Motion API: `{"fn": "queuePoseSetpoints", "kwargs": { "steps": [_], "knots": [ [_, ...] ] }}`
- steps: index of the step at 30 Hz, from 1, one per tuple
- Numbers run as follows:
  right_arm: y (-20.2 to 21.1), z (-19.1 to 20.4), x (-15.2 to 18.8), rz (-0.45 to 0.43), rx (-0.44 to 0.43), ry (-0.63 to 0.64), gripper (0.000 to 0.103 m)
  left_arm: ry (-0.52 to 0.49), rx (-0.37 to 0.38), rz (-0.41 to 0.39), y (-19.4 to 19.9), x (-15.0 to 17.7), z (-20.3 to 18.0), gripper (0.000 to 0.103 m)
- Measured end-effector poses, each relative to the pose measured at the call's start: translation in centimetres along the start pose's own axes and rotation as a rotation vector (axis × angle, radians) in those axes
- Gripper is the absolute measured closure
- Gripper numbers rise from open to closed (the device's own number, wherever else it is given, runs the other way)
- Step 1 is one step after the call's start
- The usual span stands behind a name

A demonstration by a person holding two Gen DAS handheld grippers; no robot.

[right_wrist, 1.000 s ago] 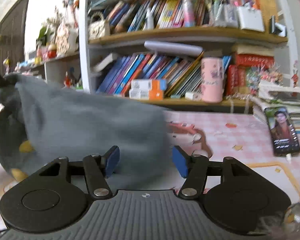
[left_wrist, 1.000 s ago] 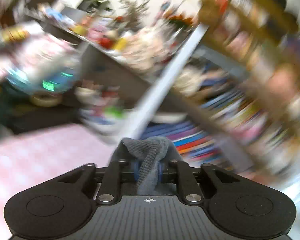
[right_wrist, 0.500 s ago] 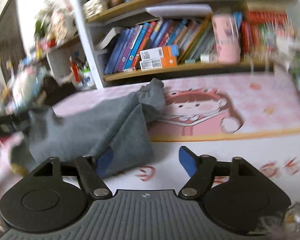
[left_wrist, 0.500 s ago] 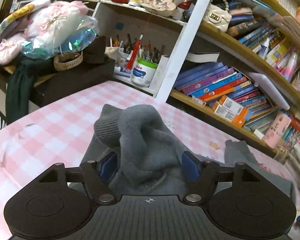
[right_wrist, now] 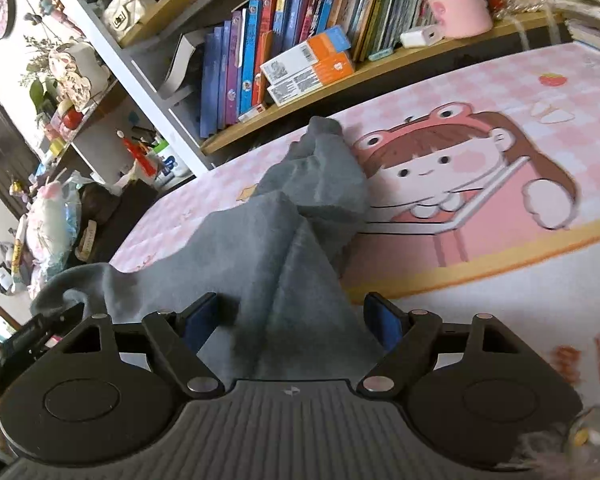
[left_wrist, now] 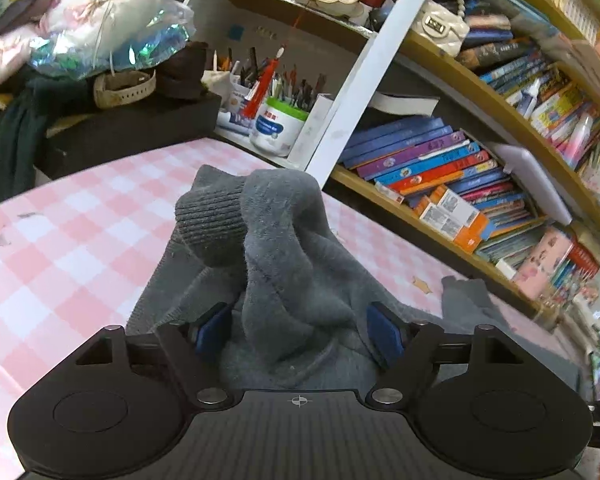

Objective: Fold clothes

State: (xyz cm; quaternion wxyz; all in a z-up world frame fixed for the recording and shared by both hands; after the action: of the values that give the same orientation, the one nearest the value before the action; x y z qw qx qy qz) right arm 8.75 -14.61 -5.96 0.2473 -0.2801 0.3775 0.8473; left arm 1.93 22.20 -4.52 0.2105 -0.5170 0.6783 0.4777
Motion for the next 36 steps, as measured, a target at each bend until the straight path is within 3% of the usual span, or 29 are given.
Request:
{"fn": "queuePoseSetpoints", "kwargs": {
  "steps": [2, 4, 8, 13, 16, 19, 25, 32, 33, 34, 36],
  "knots": [
    [-1.0, 0.4, -0.3, 0.003, -0.007, -0.002, 0.028, 0.024, 0.019, -0.004, 0.1, -0.1, 0.3, 0.027],
    [-1.7, 0.8, -0.3, 0.012, 0.009, 0.021, 0.051, 0.049, 0.037, -0.008, 0.2, -0.1, 0.6, 0.027],
    [-0.8, 2.0, -0.2, -0.015, 0.024, 0.113, 0.074, 0.092, 0.067, -0.017, 0.3, -0.3, 1.1, 0.027],
    [5.1, 6.8, -0.5, -0.217, 0.046, 0.374, 0.090, 0.091, 0.079, -0.010, 0.1, -0.3, 0.9, 0.027],
    [9.8, 11.4, -0.5, -0.407, 0.039, 0.597, 0.091, 0.090, 0.089, -0.007, 0.1, -0.4, 0.9, 0.027],
    [12.1, 13.9, -0.8, -0.503, 0.036, 0.700, 0.091, 0.092, 0.101, -0.005, 0.1, -0.3, 0.8, 0.027],
    [12.7, 14.7, -2.1, -0.505, -0.033, 0.668, 0.091, 0.093, 0.108, -0.002, 0.0, -0.4, 0.9, 0.027],
    [7.8, 11.6, -5.7, -0.425, 0.052, 0.619, 0.089, 0.085, 0.102, 0.001, -0.1, -0.3, 0.9, 0.027],
    [7.1, 10.8, -5.9, -0.408, 0.070, 0.614, 0.082, 0.084, 0.101, 0.001, -0.1, -0.3, 0.9, 0.027],
    [6.5, 10.0, -6.0, -0.392, 0.089, 0.610, 0.067, 0.083, 0.100, 0.001, -0.1, -0.3, 0.9, 0.027],
    [5.1, 8.3, -6.3, -0.359, 0.126, 0.600, 0.054, 0.084, 0.112, 0.001, -0.1, -0.3, 0.9, 0.027]
  ]
}}
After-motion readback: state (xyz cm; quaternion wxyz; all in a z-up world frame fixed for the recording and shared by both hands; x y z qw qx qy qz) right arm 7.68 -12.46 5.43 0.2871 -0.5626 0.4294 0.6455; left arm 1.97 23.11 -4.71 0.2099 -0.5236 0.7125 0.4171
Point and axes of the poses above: each gripper's, at about its wrist camera, not at the fingertips, and y roughly against the way its jaws point, z to its left, x to its underside, the point moved 8 cm from there along -y, roughly the way its jaws point, and after that the axes turned 1 degree about -x, right-handed, at the moved point
